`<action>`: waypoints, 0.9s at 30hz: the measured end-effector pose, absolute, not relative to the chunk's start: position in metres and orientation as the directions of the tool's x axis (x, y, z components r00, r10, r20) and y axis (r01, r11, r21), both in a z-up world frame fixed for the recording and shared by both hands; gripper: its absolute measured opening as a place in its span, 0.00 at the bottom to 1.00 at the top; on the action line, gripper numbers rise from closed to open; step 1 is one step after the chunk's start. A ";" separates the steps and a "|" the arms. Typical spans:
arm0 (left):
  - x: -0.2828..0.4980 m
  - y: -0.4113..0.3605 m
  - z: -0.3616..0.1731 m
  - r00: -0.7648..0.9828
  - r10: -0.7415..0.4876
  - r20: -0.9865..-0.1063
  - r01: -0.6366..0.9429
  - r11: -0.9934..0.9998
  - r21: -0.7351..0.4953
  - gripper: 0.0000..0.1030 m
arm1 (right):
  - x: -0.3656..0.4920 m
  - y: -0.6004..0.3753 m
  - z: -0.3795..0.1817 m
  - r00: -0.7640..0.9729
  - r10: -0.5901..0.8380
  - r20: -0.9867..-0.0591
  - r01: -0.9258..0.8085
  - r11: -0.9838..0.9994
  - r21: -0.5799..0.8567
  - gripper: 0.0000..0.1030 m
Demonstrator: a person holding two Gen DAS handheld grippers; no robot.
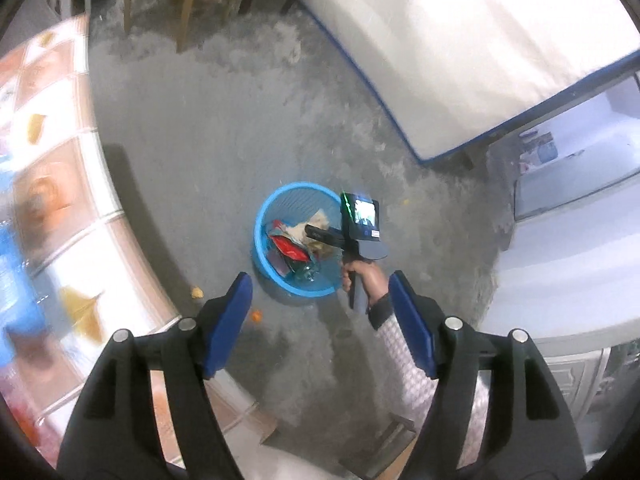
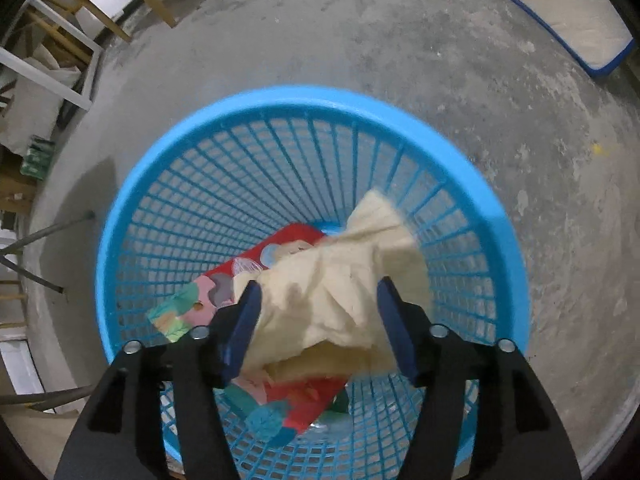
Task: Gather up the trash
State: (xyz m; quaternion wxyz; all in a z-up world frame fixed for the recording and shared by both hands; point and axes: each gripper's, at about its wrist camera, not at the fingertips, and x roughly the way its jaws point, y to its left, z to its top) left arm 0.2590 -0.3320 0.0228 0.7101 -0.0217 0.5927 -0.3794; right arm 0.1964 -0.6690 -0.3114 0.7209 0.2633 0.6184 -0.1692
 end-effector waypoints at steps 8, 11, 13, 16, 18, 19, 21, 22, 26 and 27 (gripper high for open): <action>0.229 -0.223 0.066 0.204 -0.609 -0.767 0.475 0.746 -0.467 0.67 | 0.176 -0.685 -0.262 0.318 0.028 -0.948 0.606 0.763 0.226 0.62; 0.223 -0.186 0.078 0.294 -0.610 -0.736 0.444 0.769 -0.459 0.70 | 0.164 -0.690 -0.237 0.367 -0.009 -0.930 0.624 0.744 0.239 0.62; 0.215 -0.156 0.086 0.378 -0.586 -0.717 0.418 0.799 -0.433 0.71 | 0.156 -0.689 -0.223 0.396 -0.012 -0.918 0.629 0.732 0.262 0.62; 0.203 -0.110 0.097 0.474 -0.564 -0.676 0.374 0.824 -0.425 0.73 | 0.140 -0.679 -0.193 0.464 0.000 -0.886 0.611 0.725 0.319 0.62; 0.193 -0.077 0.099 0.545 -0.522 -0.656 0.330 0.853 -0.404 0.77 | 0.128 -0.663 -0.165 0.518 0.004 -0.855 0.574 0.739 0.352 0.62; 0.189 -0.065 0.100 0.571 -0.498 -0.653 0.310 0.867 -0.390 0.77 | 0.122 -0.653 -0.151 0.540 0.008 -0.842 0.556 0.748 0.364 0.62; 0.179 -0.037 0.100 0.625 -0.443 -0.643 0.262 0.895 -0.361 0.79 | 0.109 -0.633 -0.125 0.581 0.025 -0.814 0.515 0.763 0.391 0.62; 0.177 -0.026 0.100 0.635 -0.432 -0.640 0.249 0.899 -0.360 0.80 | 0.103 -0.620 -0.110 0.601 0.039 -0.798 0.490 0.771 0.406 0.63; 0.159 0.025 0.090 0.676 -0.379 -0.632 0.170 0.915 -0.366 0.81 | 0.084 -0.566 -0.058 0.655 0.115 -0.747 0.387 0.798 0.463 0.69; 0.155 0.035 0.086 0.680 -0.371 -0.632 0.158 0.917 -0.367 0.81 | 0.082 -0.554 -0.047 0.663 0.135 -0.736 0.357 0.807 0.470 0.71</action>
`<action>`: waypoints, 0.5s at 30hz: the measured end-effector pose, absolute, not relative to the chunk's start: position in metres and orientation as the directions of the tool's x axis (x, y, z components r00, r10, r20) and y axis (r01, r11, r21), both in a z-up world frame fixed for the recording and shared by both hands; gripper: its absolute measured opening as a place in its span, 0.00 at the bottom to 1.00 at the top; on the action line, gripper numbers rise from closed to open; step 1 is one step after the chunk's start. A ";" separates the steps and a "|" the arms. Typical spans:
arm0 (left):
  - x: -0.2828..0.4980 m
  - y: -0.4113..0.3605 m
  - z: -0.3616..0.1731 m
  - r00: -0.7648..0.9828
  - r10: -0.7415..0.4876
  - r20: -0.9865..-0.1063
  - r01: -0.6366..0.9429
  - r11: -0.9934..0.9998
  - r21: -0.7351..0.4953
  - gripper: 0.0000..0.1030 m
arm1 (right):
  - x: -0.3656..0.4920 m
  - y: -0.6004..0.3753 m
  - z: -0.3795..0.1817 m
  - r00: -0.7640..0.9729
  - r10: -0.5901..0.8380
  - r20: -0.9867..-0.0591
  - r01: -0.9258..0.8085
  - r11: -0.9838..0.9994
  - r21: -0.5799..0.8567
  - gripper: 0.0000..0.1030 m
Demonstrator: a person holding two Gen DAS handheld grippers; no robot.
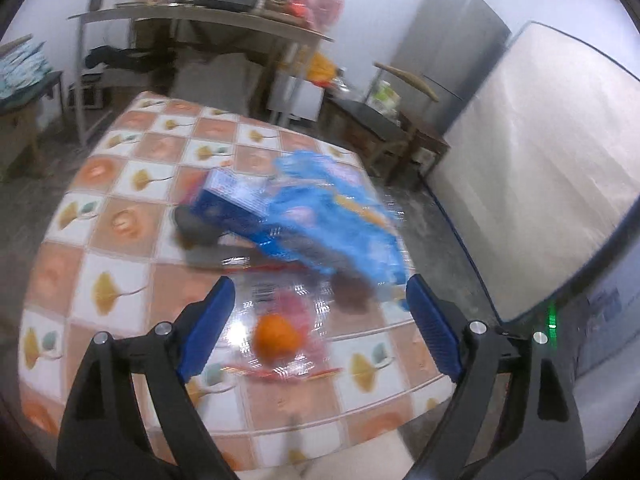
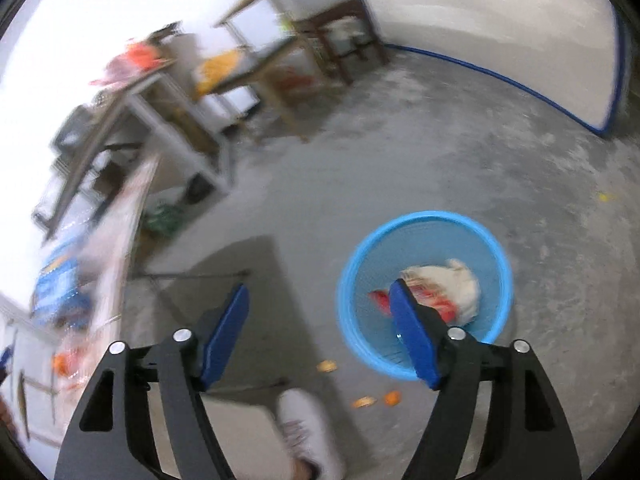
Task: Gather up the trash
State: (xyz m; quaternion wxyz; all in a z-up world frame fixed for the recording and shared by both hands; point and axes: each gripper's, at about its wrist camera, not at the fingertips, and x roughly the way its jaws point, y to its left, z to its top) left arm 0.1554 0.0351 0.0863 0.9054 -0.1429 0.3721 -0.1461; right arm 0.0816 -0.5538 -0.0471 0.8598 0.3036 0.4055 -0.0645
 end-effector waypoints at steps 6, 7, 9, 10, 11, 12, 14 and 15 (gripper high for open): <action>0.138 0.060 0.062 0.679 -0.347 -0.647 0.166 0.931 -0.325 0.82 | 0.079 -0.454 0.022 0.708 0.301 -0.638 0.117 0.841 0.527 0.74; 0.137 0.060 0.057 0.678 -0.346 -0.648 0.172 0.933 -0.317 0.82 | 0.079 -0.440 0.027 0.708 0.328 -0.626 0.086 0.839 0.537 0.74; 0.135 0.057 0.045 0.671 -0.360 -0.648 0.208 0.931 -0.301 0.82 | 0.086 -0.402 0.039 0.693 0.411 -0.592 0.003 0.820 0.573 0.74; 0.136 0.055 0.038 0.666 -0.371 -0.647 0.227 0.927 -0.298 0.82 | 0.090 -0.386 0.042 0.678 0.447 -0.583 -0.029 0.809 0.587 0.74; 0.134 0.053 0.033 0.663 -0.377 -0.647 0.237 0.925 -0.296 0.82 | 0.096 -0.369 0.043 0.661 0.483 -0.575 -0.062 0.798 0.599 0.74; 0.135 0.050 0.026 0.659 -0.386 -0.645 0.252 0.922 -0.294 0.82 | 0.103 -0.348 0.043 0.636 0.524 -0.567 -0.099 0.784 0.613 0.74; 0.139 0.045 0.014 0.649 -0.411 -0.640 0.291 0.911 -0.290 0.82 | 0.116 -0.315 0.040 0.593 0.569 -0.569 -0.135 0.767 0.627 0.74; 0.141 0.042 0.009 0.645 -0.414 -0.642 0.300 0.910 -0.286 0.81 | 0.126 -0.299 0.036 0.568 0.590 -0.574 -0.140 0.756 0.639 0.74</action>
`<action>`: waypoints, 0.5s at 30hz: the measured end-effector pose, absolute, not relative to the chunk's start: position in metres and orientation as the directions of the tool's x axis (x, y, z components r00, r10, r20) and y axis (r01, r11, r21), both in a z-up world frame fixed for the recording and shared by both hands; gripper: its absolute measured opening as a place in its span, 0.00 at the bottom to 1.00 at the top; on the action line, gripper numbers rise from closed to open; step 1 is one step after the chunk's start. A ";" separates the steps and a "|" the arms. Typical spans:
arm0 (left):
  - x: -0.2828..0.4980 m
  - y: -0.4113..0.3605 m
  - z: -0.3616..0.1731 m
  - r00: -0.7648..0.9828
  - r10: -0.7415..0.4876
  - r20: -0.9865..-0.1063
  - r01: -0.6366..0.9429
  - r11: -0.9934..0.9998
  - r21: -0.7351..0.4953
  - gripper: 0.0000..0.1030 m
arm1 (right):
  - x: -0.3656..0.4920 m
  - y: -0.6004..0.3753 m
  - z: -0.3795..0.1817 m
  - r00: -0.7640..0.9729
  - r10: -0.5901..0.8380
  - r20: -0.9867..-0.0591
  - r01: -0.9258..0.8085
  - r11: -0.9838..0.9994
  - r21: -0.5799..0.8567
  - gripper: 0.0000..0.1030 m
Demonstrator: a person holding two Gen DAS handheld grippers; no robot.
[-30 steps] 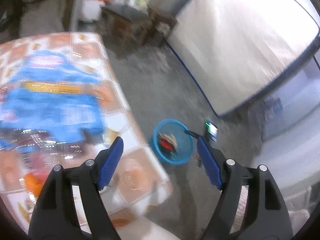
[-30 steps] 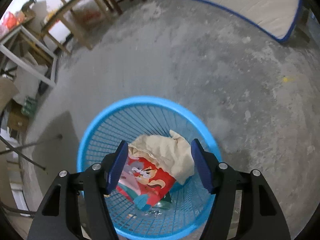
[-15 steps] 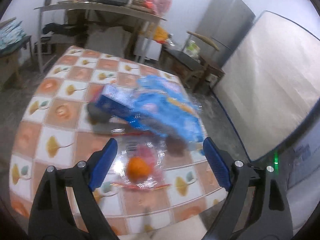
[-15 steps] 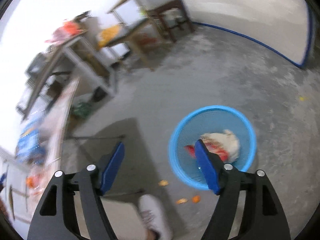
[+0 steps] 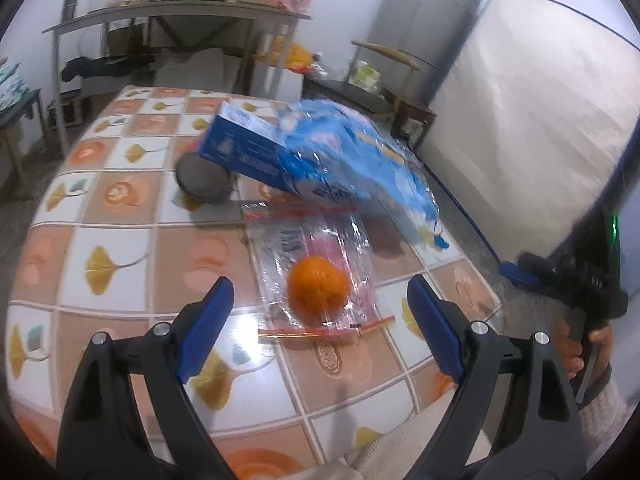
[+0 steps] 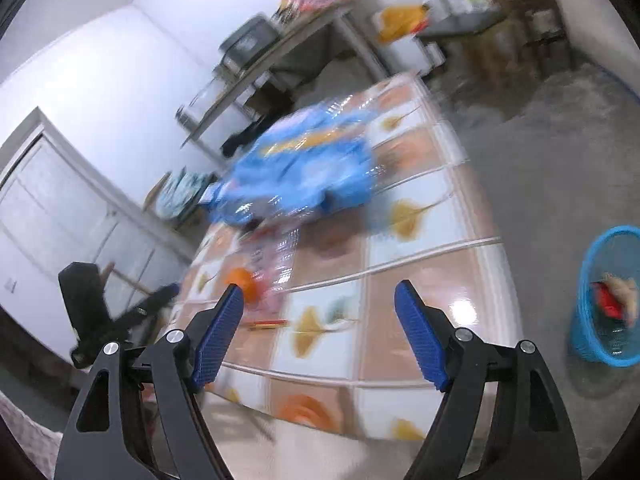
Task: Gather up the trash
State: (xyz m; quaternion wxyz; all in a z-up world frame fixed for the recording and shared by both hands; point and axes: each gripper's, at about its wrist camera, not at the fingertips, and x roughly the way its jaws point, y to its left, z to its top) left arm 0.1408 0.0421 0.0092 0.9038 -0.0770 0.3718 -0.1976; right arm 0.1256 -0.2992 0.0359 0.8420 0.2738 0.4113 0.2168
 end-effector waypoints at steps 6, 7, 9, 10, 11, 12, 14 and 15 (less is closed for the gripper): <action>0.162 0.024 -0.010 0.630 -0.412 -0.658 0.358 0.906 -0.225 0.71 | 0.166 -0.241 0.019 0.471 0.620 -0.628 -0.112 0.748 0.654 0.64; 0.166 0.022 -0.012 0.630 -0.404 -0.663 0.357 0.909 -0.214 0.70 | 0.171 -0.236 0.016 0.461 0.616 -0.638 -0.102 0.751 0.652 0.61; 0.174 0.017 -0.017 0.623 -0.394 -0.676 0.358 0.912 -0.202 0.66 | 0.179 -0.228 0.009 0.445 0.609 -0.657 -0.085 0.759 0.645 0.59; 0.179 0.015 -0.020 0.612 -0.401 -0.682 0.364 0.908 -0.208 0.65 | 0.182 -0.226 0.007 0.440 0.607 -0.662 -0.081 0.761 0.644 0.58; 0.183 0.013 -0.022 0.602 -0.409 -0.686 0.368 0.904 -0.215 0.64 | 0.185 -0.223 0.005 0.431 0.605 -0.669 -0.074 0.763 0.642 0.57; 0.186 0.011 -0.025 0.593 -0.416 -0.690 0.374 0.901 -0.222 0.64 | 0.186 -0.220 0.003 0.426 0.605 -0.673 -0.074 0.764 0.641 0.57; 0.191 0.008 -0.030 0.578 -0.416 -0.702 0.376 0.899 -0.223 0.60 | 0.191 -0.214 -0.001 0.420 0.597 -0.683 -0.072 0.772 0.631 0.56; 0.193 0.007 -0.032 0.573 -0.414 -0.707 0.376 0.900 -0.222 0.57 | 0.192 -0.215 -0.001 0.418 0.596 -0.685 -0.073 0.774 0.629 0.56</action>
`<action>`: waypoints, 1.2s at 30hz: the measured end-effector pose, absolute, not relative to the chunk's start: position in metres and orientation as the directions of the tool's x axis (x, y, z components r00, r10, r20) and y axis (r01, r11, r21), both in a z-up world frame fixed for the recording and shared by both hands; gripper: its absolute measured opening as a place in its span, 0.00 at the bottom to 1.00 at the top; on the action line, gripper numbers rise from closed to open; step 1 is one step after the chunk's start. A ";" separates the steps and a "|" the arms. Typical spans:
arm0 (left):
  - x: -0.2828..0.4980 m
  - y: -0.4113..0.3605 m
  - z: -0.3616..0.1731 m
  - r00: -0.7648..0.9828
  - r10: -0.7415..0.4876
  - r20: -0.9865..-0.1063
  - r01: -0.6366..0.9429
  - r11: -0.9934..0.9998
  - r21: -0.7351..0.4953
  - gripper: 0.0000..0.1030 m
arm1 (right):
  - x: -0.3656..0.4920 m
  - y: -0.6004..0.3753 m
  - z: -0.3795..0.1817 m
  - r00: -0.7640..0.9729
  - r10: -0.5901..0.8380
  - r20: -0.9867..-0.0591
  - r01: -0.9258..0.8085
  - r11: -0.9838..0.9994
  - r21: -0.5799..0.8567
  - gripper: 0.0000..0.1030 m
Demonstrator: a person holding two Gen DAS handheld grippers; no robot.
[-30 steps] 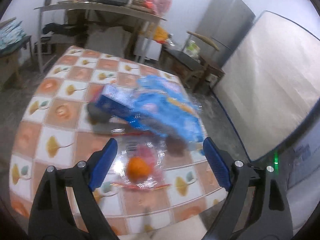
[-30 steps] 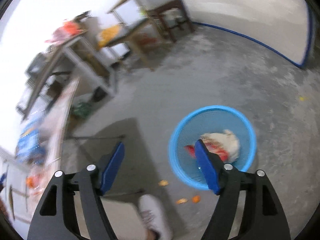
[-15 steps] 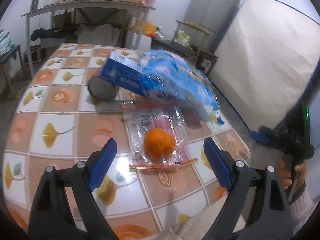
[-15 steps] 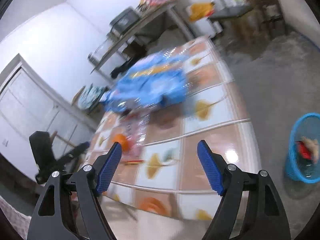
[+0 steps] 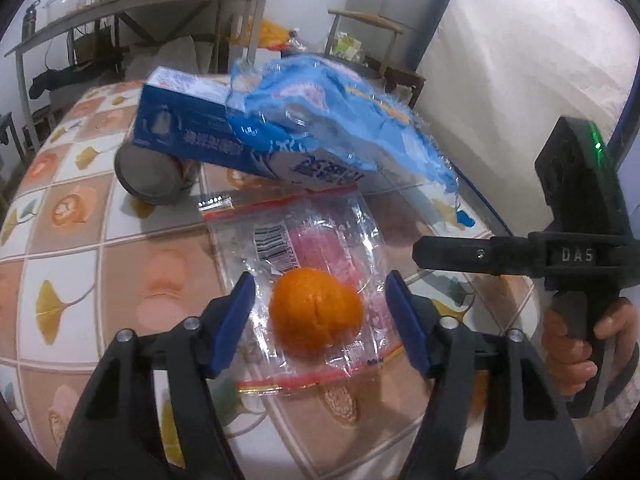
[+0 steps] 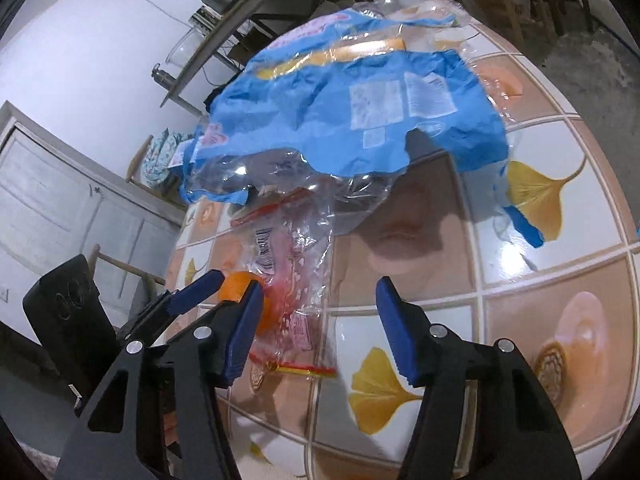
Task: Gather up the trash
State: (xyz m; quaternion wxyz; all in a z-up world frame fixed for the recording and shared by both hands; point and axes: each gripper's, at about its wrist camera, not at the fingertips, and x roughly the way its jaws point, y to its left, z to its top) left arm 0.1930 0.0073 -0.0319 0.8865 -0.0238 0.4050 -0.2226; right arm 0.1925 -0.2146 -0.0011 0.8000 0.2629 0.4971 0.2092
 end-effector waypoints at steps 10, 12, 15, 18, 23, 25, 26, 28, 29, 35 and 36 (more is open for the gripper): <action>0.200 -0.001 -0.044 0.555 -0.383 -0.739 0.371 0.908 -0.193 0.41 | 0.205 -0.207 -0.007 0.410 0.591 -0.694 -0.067 0.779 0.624 0.55; 0.199 -0.001 -0.045 0.559 -0.379 -0.737 0.369 0.910 -0.189 0.38 | 0.206 -0.207 -0.007 0.412 0.593 -0.692 -0.068 0.777 0.626 0.55; 0.198 0.000 -0.044 0.563 -0.379 -0.734 0.362 0.912 -0.193 0.34 | 0.206 -0.207 -0.007 0.412 0.599 -0.687 -0.067 0.772 0.633 0.55; 0.197 0.004 -0.045 0.566 -0.384 -0.729 0.347 0.914 -0.212 0.30 | 0.207 -0.208 -0.008 0.396 0.615 -0.682 -0.071 0.761 0.645 0.55; 0.193 0.015 -0.042 0.575 -0.389 -0.720 0.324 0.916 -0.237 0.23 | 0.211 -0.200 -0.011 0.359 0.628 -0.690 -0.073 0.756 0.650 0.55; 0.191 0.021 -0.041 0.580 -0.394 -0.713 0.311 0.916 -0.253 0.21 | 0.212 -0.197 -0.014 0.348 0.628 -0.696 -0.073 0.758 0.648 0.55; 0.191 0.023 -0.040 0.584 -0.396 -0.709 0.304 0.916 -0.262 0.21 | 0.214 -0.195 -0.015 0.345 0.630 -0.696 -0.074 0.757 0.649 0.55; 0.189 0.029 -0.039 0.593 -0.408 -0.694 0.294 0.912 -0.285 0.20 | 0.216 -0.189 -0.016 0.340 0.634 -0.694 -0.079 0.755 0.651 0.55; 0.188 0.032 -0.038 0.598 -0.413 -0.687 0.289 0.911 -0.295 0.20 | 0.217 -0.186 -0.016 0.334 0.639 -0.693 -0.085 0.752 0.653 0.55; 0.184 0.053 -0.039 0.611 -0.450 -0.651 0.253 0.891 -0.378 0.19 | 0.221 -0.166 -0.018 0.313 0.651 -0.692 -0.117 0.749 0.652 0.55; 0.184 0.056 -0.039 0.613 -0.455 -0.646 0.247 0.887 -0.390 0.18 | 0.222 -0.164 -0.017 0.312 0.649 -0.693 -0.120 0.751 0.649 0.55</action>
